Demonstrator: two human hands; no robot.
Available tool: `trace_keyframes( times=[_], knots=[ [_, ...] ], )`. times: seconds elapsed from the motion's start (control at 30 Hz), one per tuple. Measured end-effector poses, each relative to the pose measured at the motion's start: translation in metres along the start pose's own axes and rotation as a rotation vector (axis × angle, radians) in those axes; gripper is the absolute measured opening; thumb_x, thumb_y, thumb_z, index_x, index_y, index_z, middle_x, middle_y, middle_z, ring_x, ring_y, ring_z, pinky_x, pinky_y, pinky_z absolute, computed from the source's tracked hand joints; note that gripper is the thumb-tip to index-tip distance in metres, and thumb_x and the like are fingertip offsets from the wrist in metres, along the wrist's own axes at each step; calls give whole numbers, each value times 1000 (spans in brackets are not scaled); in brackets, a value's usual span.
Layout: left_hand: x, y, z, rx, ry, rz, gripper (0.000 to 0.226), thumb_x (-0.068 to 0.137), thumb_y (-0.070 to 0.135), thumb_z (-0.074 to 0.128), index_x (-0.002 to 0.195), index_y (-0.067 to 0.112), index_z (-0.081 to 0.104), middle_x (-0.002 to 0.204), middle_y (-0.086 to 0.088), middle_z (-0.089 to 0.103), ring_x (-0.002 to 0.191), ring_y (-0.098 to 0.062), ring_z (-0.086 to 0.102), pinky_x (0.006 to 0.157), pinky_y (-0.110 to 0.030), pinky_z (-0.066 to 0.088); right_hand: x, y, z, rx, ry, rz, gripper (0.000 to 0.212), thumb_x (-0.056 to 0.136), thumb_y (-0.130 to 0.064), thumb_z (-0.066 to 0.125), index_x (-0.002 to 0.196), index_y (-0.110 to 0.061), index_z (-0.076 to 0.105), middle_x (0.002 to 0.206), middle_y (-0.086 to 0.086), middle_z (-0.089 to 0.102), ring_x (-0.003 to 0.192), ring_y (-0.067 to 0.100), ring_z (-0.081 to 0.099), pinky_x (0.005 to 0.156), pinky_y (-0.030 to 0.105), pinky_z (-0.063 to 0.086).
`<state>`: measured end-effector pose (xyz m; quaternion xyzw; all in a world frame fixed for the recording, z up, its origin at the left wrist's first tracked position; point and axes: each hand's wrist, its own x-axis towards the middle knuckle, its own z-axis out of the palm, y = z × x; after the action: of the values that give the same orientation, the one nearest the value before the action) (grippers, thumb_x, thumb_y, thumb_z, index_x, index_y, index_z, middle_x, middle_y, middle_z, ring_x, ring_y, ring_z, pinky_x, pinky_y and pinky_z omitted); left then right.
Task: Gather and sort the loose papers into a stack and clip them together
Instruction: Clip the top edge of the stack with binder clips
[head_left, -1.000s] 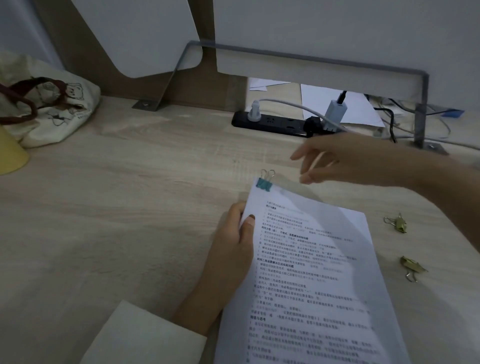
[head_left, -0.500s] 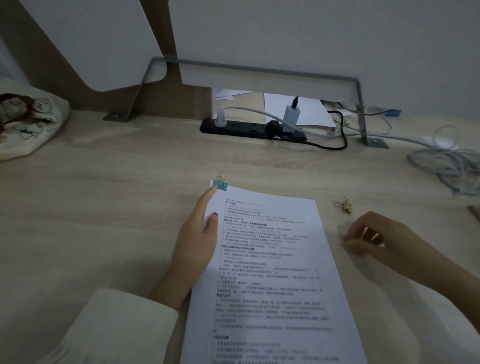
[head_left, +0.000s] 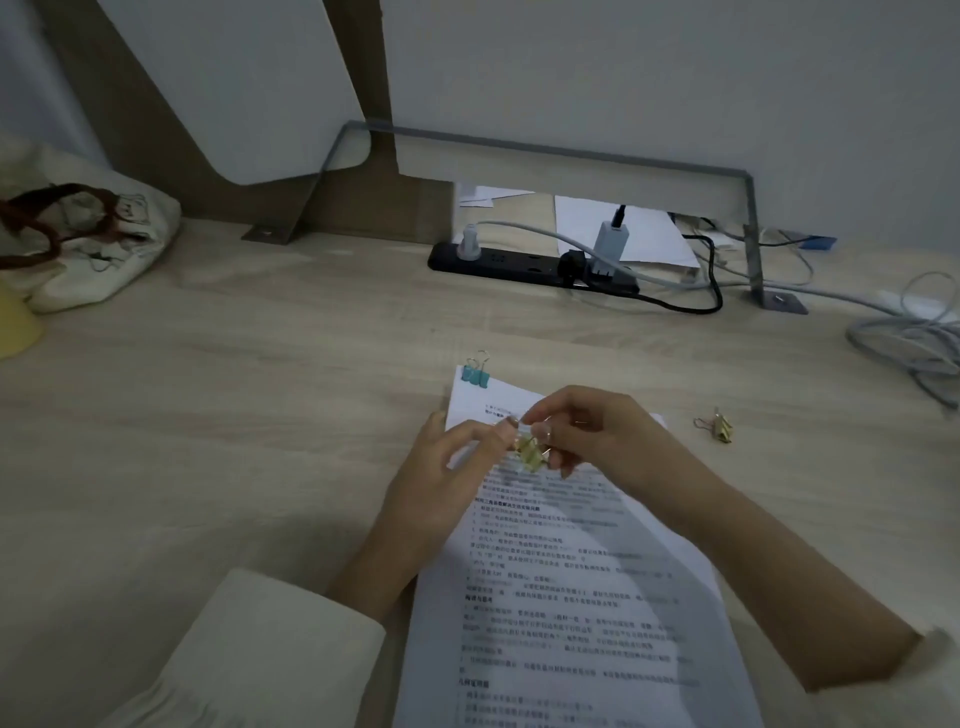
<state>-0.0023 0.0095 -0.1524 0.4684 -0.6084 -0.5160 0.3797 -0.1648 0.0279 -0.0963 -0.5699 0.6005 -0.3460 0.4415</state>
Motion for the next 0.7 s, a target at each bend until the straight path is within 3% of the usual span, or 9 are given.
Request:
trace_keyframes(
  times=[0.13, 0.2, 0.27, 0.37, 0.47, 0.6, 0.7],
  knots=[
    [5, -7, -4, 57, -37, 46, 20, 92, 29, 50, 77, 25, 62, 101, 10, 49, 103, -2, 52, 79, -7, 38, 11, 3, 18, 4, -3, -7, 12, 88, -4, 58, 87, -11, 67, 69, 4, 64, 54, 4, 58, 56, 14, 50],
    [7, -11, -3, 71, -37, 56, 20, 94, 27, 48, 77, 27, 58, 99, 13, 47, 105, -7, 52, 80, -7, 38, 14, 6, 20, 67, 10, 31, 11, 88, -7, 58, 91, -3, 68, 77, 12, 67, 56, 8, 60, 56, 14, 51],
    [9, -15, -1, 97, -13, 73, 20, 94, 28, 46, 76, 29, 54, 99, 16, 46, 108, -11, 51, 84, -13, 38, 14, 7, 20, 117, -6, 104, 26, 90, -20, 56, 94, 3, 67, 82, 18, 66, 60, 14, 60, 59, 19, 53],
    [9, -16, 0, 109, 42, 89, 20, 93, 29, 46, 74, 31, 52, 102, 22, 45, 112, -7, 49, 83, -1, 34, 12, 5, 19, 84, -113, 194, 52, 87, -48, 47, 86, 0, 66, 68, 9, 63, 57, 17, 58, 54, 22, 50],
    [10, -17, 0, 115, 55, 120, 20, 92, 31, 46, 74, 33, 52, 102, 20, 46, 111, -5, 49, 80, 3, 33, 11, 6, 17, 9, -167, 177, 55, 83, -53, 47, 85, 0, 63, 59, 4, 60, 48, 15, 55, 47, 22, 46],
    [7, -19, -2, 131, 39, 139, 13, 91, 37, 48, 84, 31, 57, 106, 16, 48, 111, -2, 49, 88, -9, 37, 14, 10, 6, -51, -166, 115, 40, 90, -39, 52, 73, -4, 60, 56, -1, 59, 48, 12, 54, 48, 20, 44],
    [7, -14, -18, 231, 161, 165, 25, 86, 37, 47, 104, 24, 58, 127, 6, 41, 125, -10, 41, 105, -27, 36, 18, 14, -14, -136, -69, 63, 37, 91, -34, 50, 74, -1, 58, 60, 1, 57, 49, 9, 53, 49, 17, 44]
  ],
)
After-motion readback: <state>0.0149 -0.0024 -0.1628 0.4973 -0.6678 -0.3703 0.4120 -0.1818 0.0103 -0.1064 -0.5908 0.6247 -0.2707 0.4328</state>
